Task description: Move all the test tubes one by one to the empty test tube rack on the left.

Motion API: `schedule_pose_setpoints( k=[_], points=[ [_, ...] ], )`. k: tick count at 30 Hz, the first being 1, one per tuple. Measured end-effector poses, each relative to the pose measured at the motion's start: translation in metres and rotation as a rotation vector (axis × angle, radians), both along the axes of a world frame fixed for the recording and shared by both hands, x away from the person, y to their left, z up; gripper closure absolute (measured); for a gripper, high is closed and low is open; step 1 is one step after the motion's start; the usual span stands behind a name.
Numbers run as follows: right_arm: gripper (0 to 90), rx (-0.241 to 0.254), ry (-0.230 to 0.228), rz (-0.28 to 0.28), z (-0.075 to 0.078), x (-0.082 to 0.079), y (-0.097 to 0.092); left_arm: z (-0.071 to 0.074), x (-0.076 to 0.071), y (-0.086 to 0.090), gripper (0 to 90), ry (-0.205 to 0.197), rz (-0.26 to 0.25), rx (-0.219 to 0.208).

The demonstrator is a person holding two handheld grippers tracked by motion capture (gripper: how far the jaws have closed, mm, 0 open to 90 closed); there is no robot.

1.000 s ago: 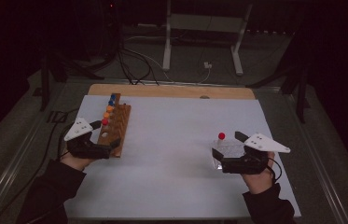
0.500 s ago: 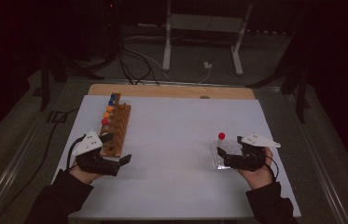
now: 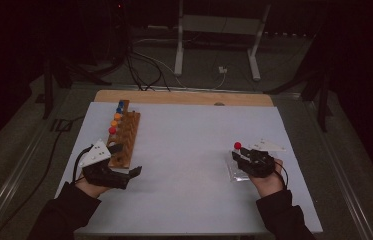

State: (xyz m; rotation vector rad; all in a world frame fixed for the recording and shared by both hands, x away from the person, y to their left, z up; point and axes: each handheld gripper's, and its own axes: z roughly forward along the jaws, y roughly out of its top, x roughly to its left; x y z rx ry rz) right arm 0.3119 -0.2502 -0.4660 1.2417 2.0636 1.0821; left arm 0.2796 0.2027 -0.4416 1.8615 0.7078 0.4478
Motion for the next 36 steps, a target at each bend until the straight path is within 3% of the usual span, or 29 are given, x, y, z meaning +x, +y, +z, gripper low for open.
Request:
schedule_pose_setpoints(
  k=[4, 9, 16, 24, 30, 36],
  points=[
    [73.0, -0.007, 0.001, -0.002, -0.001, 0.002, 0.002, 0.001, 0.000, 0.000, 1.4, 0.004, -0.001, -0.010],
    [74.9, -0.027, -0.005, -0.010, 0.002, 0.001, 0.003, 0.003, 0.000, 0.000, 1.4, 0.004, -0.007, -0.012],
    [75.0, -0.002, -0.078, -0.005, 0.024, -0.009, -0.002, 0.007, -0.001, 0.000, 1.4, 0.009, -0.010, -0.020],
    [75.0, 0.023, -0.161, 0.000, 0.054, -0.027, -0.006, 0.015, -0.004, -0.007, 1.4, 0.009, -0.061, -0.026],
    [75.0, 0.036, -0.202, 0.074, 0.071, -0.041, 0.011, 0.021, -0.002, -0.018, 1.4, 0.013, -0.105, -0.032],
    [74.9, 0.018, -0.182, 0.172, 0.066, -0.047, 0.039, 0.027, 0.000, -0.034, 1.4, 0.013, -0.155, -0.022]
  ],
)
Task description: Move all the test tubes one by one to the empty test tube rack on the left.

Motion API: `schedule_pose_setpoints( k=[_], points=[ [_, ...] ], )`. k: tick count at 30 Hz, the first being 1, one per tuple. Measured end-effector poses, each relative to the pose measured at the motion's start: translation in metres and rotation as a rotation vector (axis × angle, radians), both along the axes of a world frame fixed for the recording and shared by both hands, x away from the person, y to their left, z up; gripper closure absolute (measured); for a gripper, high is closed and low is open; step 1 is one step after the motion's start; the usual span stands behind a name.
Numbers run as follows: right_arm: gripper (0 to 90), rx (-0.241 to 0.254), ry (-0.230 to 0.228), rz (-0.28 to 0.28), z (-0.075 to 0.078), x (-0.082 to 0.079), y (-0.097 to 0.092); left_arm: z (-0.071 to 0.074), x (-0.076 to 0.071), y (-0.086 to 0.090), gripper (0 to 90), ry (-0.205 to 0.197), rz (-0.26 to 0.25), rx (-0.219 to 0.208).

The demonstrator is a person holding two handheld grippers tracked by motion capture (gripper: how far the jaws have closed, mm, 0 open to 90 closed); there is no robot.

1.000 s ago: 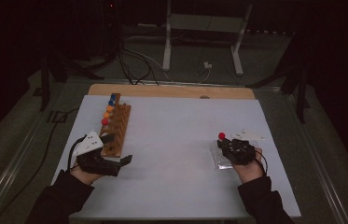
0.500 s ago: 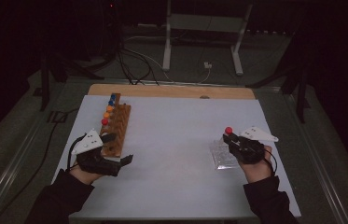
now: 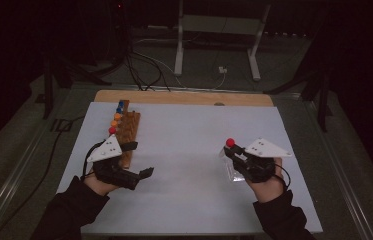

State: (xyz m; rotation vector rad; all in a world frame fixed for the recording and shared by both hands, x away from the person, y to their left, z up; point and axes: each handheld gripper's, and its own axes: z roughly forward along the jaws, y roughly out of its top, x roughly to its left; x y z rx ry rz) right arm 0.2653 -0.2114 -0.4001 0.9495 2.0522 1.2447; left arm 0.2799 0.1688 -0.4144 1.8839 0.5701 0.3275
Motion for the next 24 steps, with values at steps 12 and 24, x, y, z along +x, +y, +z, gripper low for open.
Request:
schedule_pose_setpoints(
  k=[12, 24],
  points=[
    [74.9, -0.065, 0.065, 0.104, -0.024, -0.002, 0.031, 0.008, 0.006, -0.036, 1.4, 0.008, -0.100, 0.003],
    [75.0, -0.083, 0.090, 0.168, -0.034, -0.007, 0.048, 0.012, 0.015, -0.076, 8.6, 0.006, -0.189, -0.005]
  ],
)
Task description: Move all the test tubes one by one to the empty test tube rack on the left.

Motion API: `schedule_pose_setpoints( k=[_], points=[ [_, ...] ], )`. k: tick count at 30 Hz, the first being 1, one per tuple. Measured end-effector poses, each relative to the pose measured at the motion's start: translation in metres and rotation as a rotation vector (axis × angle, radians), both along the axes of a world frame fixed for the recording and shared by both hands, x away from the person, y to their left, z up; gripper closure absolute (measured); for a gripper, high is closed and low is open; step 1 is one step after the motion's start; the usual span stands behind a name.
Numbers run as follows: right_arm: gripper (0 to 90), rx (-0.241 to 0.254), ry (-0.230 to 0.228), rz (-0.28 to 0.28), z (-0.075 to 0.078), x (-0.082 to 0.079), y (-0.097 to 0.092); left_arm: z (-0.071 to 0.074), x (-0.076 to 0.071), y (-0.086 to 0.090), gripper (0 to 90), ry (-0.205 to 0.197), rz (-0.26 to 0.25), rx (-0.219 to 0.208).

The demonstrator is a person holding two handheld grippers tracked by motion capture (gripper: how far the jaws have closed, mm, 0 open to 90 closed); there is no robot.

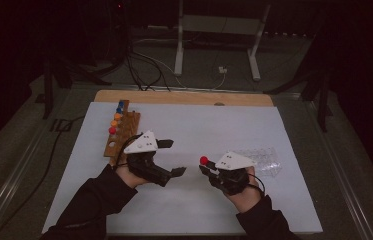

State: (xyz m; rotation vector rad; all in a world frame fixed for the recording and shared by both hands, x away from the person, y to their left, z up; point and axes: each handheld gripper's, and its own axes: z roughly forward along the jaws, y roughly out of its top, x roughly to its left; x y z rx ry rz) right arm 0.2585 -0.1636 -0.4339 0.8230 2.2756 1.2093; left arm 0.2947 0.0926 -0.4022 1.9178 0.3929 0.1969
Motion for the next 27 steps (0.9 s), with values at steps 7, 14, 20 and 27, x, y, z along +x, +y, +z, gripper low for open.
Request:
schedule_pose_setpoints(
  k=[7, 14, 20, 27],
  points=[
    [75.0, -0.009, 0.007, 0.021, -0.002, -0.001, 0.006, -0.006, 0.002, -0.020, 28.1, -0.007, -0.054, -0.005],
    [75.0, -0.003, 0.008, 0.024, 0.000, -0.002, 0.006, -0.014, 0.004, -0.036, 45.8, -0.025, -0.078, 0.014],
    [75.0, 0.003, 0.010, 0.025, 0.001, -0.003, 0.006, -0.019, 0.007, -0.043, 60.7, -0.050, -0.076, 0.035],
    [74.8, 0.013, 0.002, 0.014, 0.002, -0.003, 0.005, -0.018, 0.007, -0.043, 71.5, -0.071, -0.077, 0.021]
  ],
)
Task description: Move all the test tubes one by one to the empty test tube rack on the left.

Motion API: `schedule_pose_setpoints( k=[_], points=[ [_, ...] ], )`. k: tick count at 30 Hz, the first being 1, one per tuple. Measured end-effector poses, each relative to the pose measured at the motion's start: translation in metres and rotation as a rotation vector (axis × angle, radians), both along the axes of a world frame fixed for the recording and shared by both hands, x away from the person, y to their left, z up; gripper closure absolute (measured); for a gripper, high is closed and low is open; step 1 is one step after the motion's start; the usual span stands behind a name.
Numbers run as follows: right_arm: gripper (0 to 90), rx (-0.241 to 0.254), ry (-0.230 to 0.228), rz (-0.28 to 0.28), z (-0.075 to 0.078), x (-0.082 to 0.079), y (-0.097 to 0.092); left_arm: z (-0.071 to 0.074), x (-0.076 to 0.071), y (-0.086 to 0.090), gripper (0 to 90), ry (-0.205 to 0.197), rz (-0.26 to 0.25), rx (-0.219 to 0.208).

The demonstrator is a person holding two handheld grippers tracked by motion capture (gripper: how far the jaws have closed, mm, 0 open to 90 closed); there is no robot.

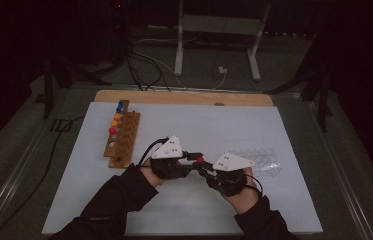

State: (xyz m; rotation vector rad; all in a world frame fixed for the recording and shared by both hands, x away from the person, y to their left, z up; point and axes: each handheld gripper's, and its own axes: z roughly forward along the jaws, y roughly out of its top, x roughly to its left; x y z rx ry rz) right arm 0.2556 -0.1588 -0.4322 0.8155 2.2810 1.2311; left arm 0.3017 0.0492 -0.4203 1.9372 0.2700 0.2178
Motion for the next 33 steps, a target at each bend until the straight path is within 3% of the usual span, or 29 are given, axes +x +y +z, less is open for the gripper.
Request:
schedule_pose_setpoints(
  k=[2, 10, 16, 21, 25, 33],
  points=[
    [73.6, 0.011, 0.001, 0.003, 0.001, 0.000, -0.001, 0.002, 0.000, 0.001, 71.6, -0.009, 0.006, -0.001],
    [42.3, 0.069, -0.012, -0.022, 0.004, 0.000, -0.009, 0.019, 0.004, 0.022, 71.8, -0.027, 0.064, -0.014],
    [18.5, 0.098, -0.031, -0.061, 0.007, 0.000, -0.016, 0.033, 0.008, 0.050, 71.8, -0.046, 0.139, -0.019],
    [5.1, 0.118, -0.041, -0.085, 0.009, 0.000, -0.020, 0.043, 0.012, 0.077, 71.8, -0.062, 0.211, -0.025],
    [0.0, 0.136, -0.037, -0.066, 0.010, -0.001, -0.023, 0.049, 0.013, 0.099, 71.8, -0.068, 0.267, -0.025],
    [0.0, 0.162, -0.038, -0.049, 0.012, -0.002, -0.026, 0.058, 0.012, 0.139, 71.8, -0.081, 0.377, -0.003]
  ],
)
